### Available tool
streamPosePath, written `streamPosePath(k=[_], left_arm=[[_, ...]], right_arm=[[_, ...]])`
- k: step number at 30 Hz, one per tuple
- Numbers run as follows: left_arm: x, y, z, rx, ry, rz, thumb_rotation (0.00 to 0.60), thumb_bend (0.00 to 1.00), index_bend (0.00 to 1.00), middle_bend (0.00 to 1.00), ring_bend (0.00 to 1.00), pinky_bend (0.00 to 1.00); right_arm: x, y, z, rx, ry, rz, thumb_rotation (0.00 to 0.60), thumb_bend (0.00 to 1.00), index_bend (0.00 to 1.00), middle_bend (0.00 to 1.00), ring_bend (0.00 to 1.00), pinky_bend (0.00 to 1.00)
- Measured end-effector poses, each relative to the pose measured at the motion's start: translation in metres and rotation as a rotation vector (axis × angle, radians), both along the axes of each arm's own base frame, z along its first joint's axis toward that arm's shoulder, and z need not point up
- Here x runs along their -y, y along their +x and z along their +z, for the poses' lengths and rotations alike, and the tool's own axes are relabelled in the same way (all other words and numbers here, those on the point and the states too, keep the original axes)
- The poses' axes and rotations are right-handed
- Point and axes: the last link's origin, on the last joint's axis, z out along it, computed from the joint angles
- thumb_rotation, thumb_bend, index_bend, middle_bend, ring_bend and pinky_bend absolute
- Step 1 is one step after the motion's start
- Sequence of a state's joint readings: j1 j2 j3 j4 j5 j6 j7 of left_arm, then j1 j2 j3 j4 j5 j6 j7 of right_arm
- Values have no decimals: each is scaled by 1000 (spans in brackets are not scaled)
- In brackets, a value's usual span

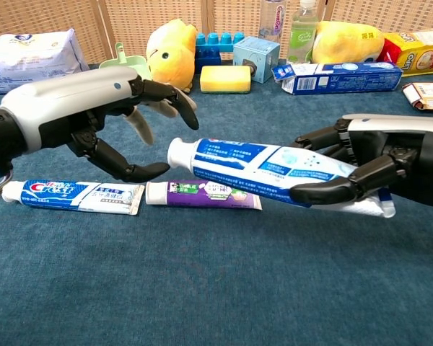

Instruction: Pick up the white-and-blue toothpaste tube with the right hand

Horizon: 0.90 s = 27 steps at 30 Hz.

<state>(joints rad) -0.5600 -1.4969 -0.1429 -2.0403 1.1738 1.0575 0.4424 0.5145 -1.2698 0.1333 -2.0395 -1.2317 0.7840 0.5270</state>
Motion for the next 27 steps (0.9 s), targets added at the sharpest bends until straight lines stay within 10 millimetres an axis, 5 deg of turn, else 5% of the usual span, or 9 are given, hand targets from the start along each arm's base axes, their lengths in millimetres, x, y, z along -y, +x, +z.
streamPosePath(k=[15,27], left_arm=[[3,8,-6,16,-25,-9,600,313,316,172,154,329],[5,12,-9,9,-41,-22,600,410,363,195,163,331]], right_arm=[[-3,2,-1,-3,22,3,600,410,979,859,814,905],[-5,-2,3,-3,33,-4,600,408,979,859,813,907]])
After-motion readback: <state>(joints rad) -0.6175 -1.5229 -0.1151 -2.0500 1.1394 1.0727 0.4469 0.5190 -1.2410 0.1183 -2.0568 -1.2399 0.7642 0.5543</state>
